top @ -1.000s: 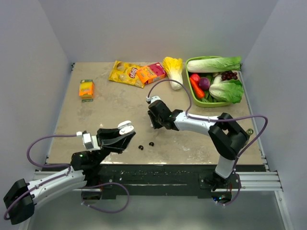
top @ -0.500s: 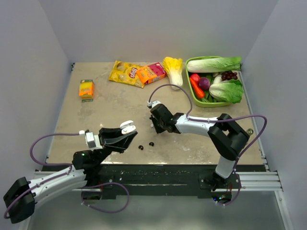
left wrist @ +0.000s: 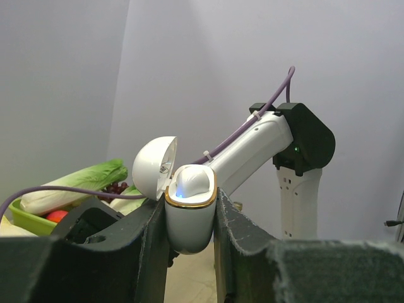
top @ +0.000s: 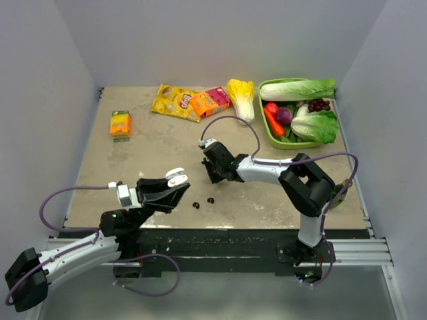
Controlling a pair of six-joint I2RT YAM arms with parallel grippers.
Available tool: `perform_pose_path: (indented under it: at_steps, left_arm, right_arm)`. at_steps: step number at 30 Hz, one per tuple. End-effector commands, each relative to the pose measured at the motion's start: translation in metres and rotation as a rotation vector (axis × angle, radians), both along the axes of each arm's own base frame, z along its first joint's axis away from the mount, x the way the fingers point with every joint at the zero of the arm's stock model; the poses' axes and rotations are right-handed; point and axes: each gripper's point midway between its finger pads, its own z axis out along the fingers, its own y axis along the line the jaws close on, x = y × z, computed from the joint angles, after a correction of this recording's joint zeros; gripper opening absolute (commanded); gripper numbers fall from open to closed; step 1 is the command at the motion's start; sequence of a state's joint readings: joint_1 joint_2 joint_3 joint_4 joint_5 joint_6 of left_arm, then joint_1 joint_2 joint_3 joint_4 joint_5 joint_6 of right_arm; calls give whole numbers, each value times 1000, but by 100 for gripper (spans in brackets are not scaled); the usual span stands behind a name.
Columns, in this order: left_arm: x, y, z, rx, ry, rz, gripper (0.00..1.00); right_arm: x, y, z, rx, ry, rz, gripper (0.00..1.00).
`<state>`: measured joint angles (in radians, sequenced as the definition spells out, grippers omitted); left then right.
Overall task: Insert the wireless bluetooth earbuds into the charging case
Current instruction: Pick up the earbud from the center of the board.
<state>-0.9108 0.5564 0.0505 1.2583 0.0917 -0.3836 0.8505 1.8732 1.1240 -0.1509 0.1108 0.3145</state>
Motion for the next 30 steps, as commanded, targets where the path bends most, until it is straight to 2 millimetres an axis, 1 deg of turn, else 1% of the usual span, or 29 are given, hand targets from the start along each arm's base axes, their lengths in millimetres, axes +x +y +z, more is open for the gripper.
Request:
perform_pose_path:
  at_steps: [1,7,10,11,13,14,16,17,18,20,22,24,25,26,27,28,29,30]
  left_arm:
    - [1,0,-44,55,54,2,0]
    - [2,1,-44,55,52,10,0]
    - [2,0,-45,60,53,10,0]
    - [2,0,-44,58,51,10,0]
    - [1,0,-44,59,50,7,0]
    - [1,0,-44,59,50,7,0]
    - [1,0,-45,60,49,2,0]
    - [1,-1,-46,61,52,1,0]
    - [1,0,-45,60,52,2,0]
    - [1,-1,-46,62,54,-2,0]
    - [0,-1,-45,58,52,-4,0]
    - [0,-1,-44,55,49,-6,0]
    - [0,-1,-44,54,47,-6,0]
    - [0,-1,-44,54,48,-4,0]
    - [0,-1,-43,54,48,-4,0]
    - [0,-1,-43,54,47,-3,0]
    - [0,0,-43,52,48,-1,0]
    - [0,0,-43,52,48,-1,0]
  right_arm:
    - [10,7,-1,-2,-10,-25,0]
    - [23,4,1,-13,-34,-62,0]
    - [25,5,8,3,-43,-49,0]
    - [26,9,16,26,-59,-31,0]
    - [20,14,21,55,-56,7,5]
    - [20,19,33,92,-74,27,12]
    - [14,23,41,129,-66,53,20]
    - [13,24,45,143,-67,54,29]
    - [13,25,57,165,-80,54,32]
    - [12,27,67,190,-81,49,39]
    - [13,29,82,217,-87,25,41]
    - [16,24,87,203,-89,-17,41]
    - [22,24,91,202,-97,-47,41]
    - [25,15,88,159,-98,-84,41]
    - [29,12,87,133,-96,-104,40]
    - [41,14,90,118,-95,-124,40]
    - [36,7,82,61,-50,-123,40]
    - [40,6,81,37,-41,-125,40]
